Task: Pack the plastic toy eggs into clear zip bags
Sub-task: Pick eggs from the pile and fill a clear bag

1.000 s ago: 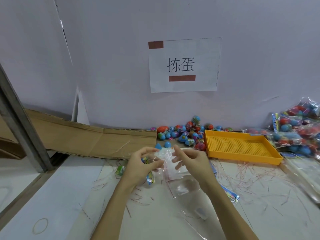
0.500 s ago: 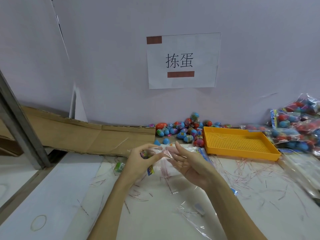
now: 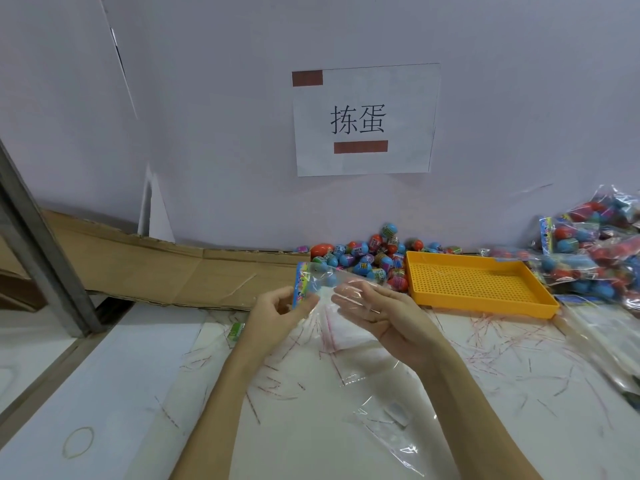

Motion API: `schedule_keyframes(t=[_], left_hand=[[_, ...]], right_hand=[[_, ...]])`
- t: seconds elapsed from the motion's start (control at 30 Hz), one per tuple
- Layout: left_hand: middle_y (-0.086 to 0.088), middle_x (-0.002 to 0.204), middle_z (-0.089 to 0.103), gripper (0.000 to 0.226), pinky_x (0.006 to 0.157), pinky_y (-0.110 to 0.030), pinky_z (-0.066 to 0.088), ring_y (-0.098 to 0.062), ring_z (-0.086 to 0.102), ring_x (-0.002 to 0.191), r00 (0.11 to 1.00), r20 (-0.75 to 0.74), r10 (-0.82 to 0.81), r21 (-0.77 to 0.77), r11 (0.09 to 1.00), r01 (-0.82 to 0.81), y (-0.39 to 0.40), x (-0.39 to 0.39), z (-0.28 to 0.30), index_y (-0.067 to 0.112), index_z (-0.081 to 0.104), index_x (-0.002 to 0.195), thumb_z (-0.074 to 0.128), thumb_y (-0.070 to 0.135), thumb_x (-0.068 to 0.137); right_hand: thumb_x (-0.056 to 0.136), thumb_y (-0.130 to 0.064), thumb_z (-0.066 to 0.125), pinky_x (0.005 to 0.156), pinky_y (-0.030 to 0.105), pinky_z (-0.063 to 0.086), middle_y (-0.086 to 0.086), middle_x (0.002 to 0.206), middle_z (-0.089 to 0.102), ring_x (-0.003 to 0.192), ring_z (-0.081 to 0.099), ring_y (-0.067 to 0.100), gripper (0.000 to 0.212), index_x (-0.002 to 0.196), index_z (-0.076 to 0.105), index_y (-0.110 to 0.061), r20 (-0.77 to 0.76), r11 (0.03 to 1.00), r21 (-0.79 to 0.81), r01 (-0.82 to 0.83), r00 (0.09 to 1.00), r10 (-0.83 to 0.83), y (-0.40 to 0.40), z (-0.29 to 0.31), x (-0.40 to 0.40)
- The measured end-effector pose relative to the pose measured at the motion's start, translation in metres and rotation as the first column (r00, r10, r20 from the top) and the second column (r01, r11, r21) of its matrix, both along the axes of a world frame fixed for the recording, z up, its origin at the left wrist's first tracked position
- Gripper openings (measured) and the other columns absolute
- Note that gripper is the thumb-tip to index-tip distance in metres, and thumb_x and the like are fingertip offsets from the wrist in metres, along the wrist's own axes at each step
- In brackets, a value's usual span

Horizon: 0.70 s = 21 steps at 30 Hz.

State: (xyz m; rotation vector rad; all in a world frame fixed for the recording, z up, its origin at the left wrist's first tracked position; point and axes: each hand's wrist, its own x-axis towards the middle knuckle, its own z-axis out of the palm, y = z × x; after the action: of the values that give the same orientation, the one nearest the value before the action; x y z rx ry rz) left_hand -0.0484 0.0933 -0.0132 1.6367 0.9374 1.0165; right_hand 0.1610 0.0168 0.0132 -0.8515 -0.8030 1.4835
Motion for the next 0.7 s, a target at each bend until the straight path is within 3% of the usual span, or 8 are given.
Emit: schedule_keyframes(t=[0.07,0.17,0.3,0.37,0.43,0.6,0.67,0.7], left_hand=[[0.004,0.066,0.053,0.014,0.062,-0.033,0.04,-0.016,0.044,0.066,1.0,0.002,-0.005,0.034,0.999,0.005,0.001,0.0,-0.003,0.032,0.078,0.091,0.074,0.046,0.09],[0.006,0.075,0.06,0.02,0.067,-0.035,0.046,-0.015,0.053,0.068,0.999,0.001,0.053,0.091,0.994,-0.053,0.001,0.004,-0.004,0.029,0.078,0.085,0.075,0.049,0.086],[0.02,0.123,0.064,0.046,0.088,-0.045,0.06,-0.022,0.067,0.11,0.994,-0.008,0.113,0.146,0.983,-0.111,0.001,0.004,-0.001,0.025,0.081,0.111,0.071,0.058,0.08],[0.025,0.129,0.062,0.037,0.095,-0.048,0.057,-0.023,0.059,0.124,0.994,-0.051,0.1,0.169,0.982,-0.09,0.0,0.004,-0.001,0.04,0.081,0.104,0.068,0.063,0.079],[0.026,0.13,0.063,0.022,0.106,-0.048,0.05,-0.007,0.048,0.134,0.987,-0.126,0.099,0.207,0.976,-0.071,-0.001,0.004,0.0,0.054,0.078,0.095,0.067,0.065,0.079],[0.016,0.14,0.061,0.053,0.119,-0.052,0.033,0.004,0.045,0.136,0.934,-0.276,0.227,0.346,0.93,-0.124,-0.007,0.005,-0.004,0.028,0.079,0.117,0.048,0.062,0.092],[-0.01,0.145,0.06,0.06,0.105,-0.039,0.047,-0.016,0.063,0.123,0.892,-0.301,0.338,0.308,0.919,-0.245,-0.008,0.005,-0.001,0.032,0.051,0.151,0.037,0.059,0.099],[-0.013,0.134,0.067,0.062,0.093,-0.039,0.053,-0.026,0.07,0.107,0.878,-0.301,0.373,0.309,0.909,-0.28,-0.007,0.004,-0.002,0.033,0.034,0.16,0.037,0.055,0.102]], right_hand=[[0.101,-0.015,0.056,0.102,0.031,0.054,0.012,0.135,0.066,0.125,0.064,0.026,0.036,0.135,0.059,-0.002,-0.019,0.999,0.023,-0.03,0.999,0.03,0.0,0.0,-0.001],[0.098,-0.024,0.062,0.105,0.031,0.052,0.01,0.135,0.067,0.126,0.063,0.023,0.041,0.135,0.062,-0.007,0.042,0.996,0.042,-0.076,0.996,0.074,0.0,0.001,-0.007],[0.094,-0.027,0.067,0.095,0.028,0.056,0.013,0.127,0.071,0.121,0.067,0.025,0.04,0.126,0.069,-0.003,0.152,0.998,0.048,-0.037,0.988,0.029,0.002,-0.001,-0.011],[0.099,-0.026,0.062,0.097,0.027,0.055,0.011,0.129,0.07,0.122,0.066,0.023,0.036,0.127,0.069,-0.005,0.192,0.996,0.07,-0.061,0.98,0.046,0.001,-0.002,-0.012],[0.099,-0.028,0.061,0.096,0.029,0.053,0.009,0.128,0.071,0.121,0.066,0.023,0.036,0.128,0.07,-0.009,0.226,0.995,0.077,-0.067,0.973,0.048,0.001,-0.002,-0.012],[0.101,-0.033,0.053,0.11,0.041,0.046,0.004,0.13,0.07,0.124,0.064,0.02,0.039,0.137,0.062,-0.019,0.266,0.994,0.1,-0.048,0.964,0.02,0.002,-0.005,-0.009],[0.103,-0.029,0.052,0.119,0.042,0.037,-0.006,0.134,0.067,0.131,0.057,0.012,0.033,0.132,0.066,-0.022,0.366,0.992,0.126,0.023,0.928,-0.068,0.003,-0.008,-0.009],[0.104,-0.028,0.051,0.121,0.041,0.033,-0.011,0.136,0.065,0.134,0.054,0.01,0.031,0.131,0.067,-0.025,0.418,0.989,0.138,0.048,0.903,-0.102,0.004,-0.009,-0.011]])
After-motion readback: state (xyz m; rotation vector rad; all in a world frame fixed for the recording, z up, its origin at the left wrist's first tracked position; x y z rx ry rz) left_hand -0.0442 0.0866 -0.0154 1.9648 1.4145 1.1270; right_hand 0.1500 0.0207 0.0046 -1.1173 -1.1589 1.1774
